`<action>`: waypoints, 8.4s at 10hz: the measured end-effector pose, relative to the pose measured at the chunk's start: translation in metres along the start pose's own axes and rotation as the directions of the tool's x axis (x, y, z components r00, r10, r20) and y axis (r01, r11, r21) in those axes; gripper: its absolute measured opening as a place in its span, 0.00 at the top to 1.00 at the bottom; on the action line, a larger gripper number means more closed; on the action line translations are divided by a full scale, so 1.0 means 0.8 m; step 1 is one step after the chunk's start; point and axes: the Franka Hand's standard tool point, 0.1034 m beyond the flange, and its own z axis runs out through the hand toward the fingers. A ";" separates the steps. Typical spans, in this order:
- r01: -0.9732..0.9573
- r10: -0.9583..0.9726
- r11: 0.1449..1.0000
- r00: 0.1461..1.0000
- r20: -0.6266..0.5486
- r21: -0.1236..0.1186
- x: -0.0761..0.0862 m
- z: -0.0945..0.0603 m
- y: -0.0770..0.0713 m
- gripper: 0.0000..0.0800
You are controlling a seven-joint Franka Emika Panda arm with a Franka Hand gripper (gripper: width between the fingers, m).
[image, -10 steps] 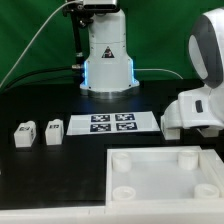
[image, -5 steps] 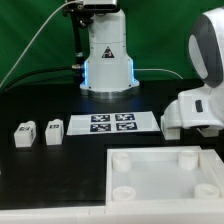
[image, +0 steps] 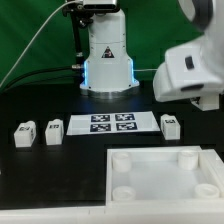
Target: Assemble one leg
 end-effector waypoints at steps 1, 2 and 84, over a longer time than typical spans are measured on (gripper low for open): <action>-0.004 0.004 1.000 0.994 -0.111 -0.002 -0.001 -0.031 0.004 0.64; -0.005 0.005 1.000 0.970 -0.244 -0.001 0.006 -0.051 0.006 0.64; -0.587 0.780 0.624 0.504 -0.371 0.516 0.204 -0.104 0.089 0.64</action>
Offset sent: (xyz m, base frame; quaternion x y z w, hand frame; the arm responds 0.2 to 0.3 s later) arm 0.0000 0.0000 0.0000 0.0000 0.3382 0.0000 0.9411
